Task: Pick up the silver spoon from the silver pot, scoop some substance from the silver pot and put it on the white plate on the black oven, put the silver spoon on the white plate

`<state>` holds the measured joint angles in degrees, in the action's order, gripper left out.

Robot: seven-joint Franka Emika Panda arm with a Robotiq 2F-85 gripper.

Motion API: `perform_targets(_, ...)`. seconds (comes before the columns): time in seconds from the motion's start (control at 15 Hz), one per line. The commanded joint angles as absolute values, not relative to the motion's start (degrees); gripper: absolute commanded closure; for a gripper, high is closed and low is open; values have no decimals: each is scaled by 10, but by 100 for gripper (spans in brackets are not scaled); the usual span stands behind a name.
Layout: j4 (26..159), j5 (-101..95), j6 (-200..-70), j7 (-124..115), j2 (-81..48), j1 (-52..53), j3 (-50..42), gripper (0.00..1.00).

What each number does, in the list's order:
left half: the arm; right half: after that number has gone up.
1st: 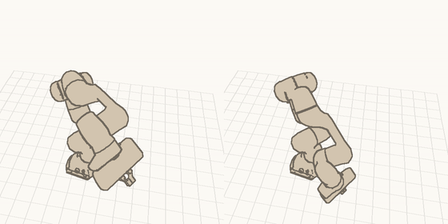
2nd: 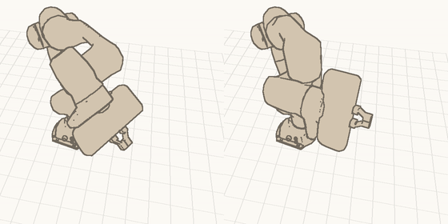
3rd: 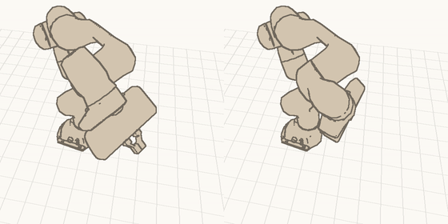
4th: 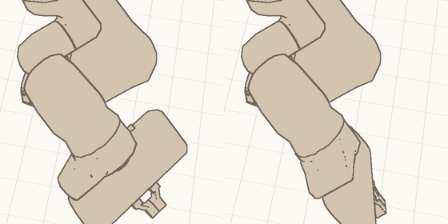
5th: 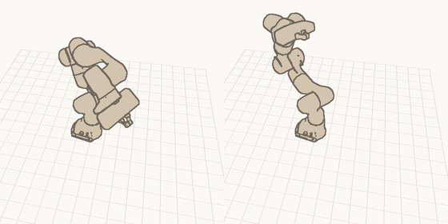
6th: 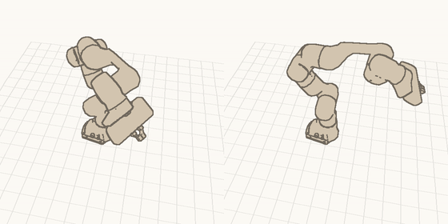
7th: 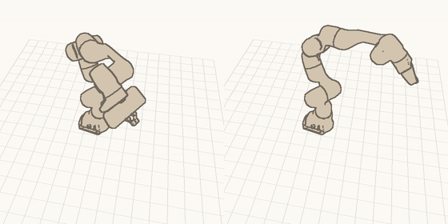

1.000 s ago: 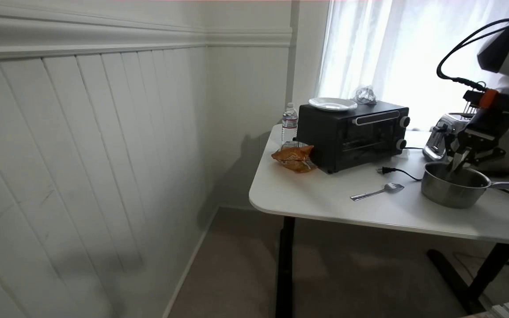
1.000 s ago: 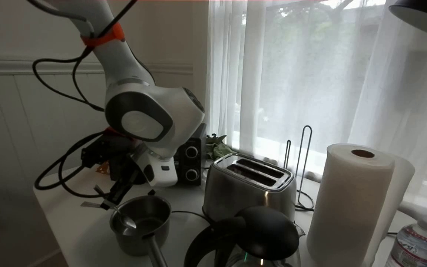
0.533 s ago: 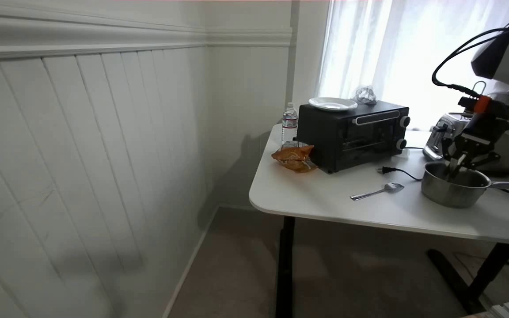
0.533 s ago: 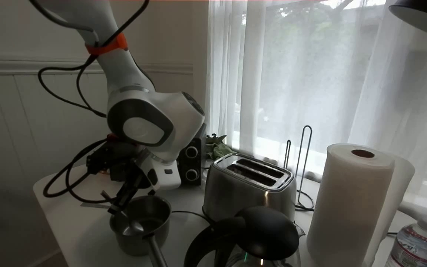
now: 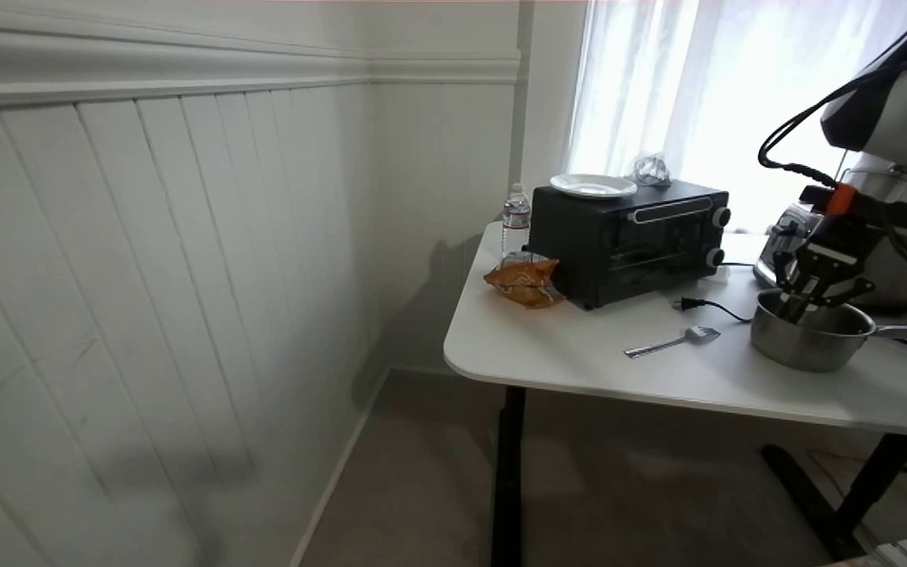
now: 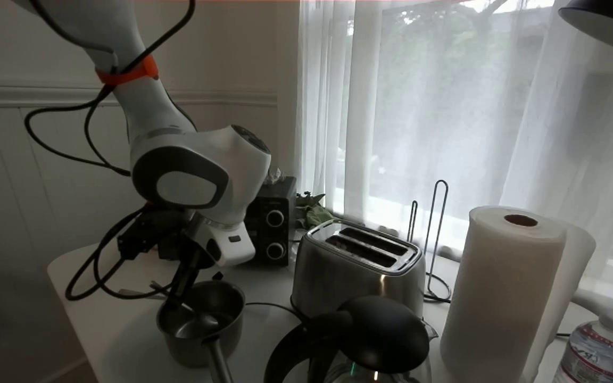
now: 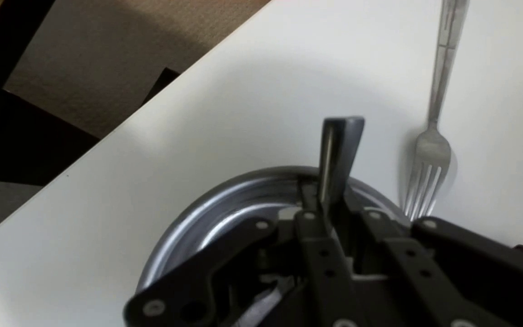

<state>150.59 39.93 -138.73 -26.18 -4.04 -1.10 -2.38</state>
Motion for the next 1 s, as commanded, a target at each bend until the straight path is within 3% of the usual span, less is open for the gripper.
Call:
perform_targets(0.0,1526,375,-1443,-262,-34,0,-14,97)
perform_targets(0.93,1565,329,-1559,-255,-28,8,1,97)
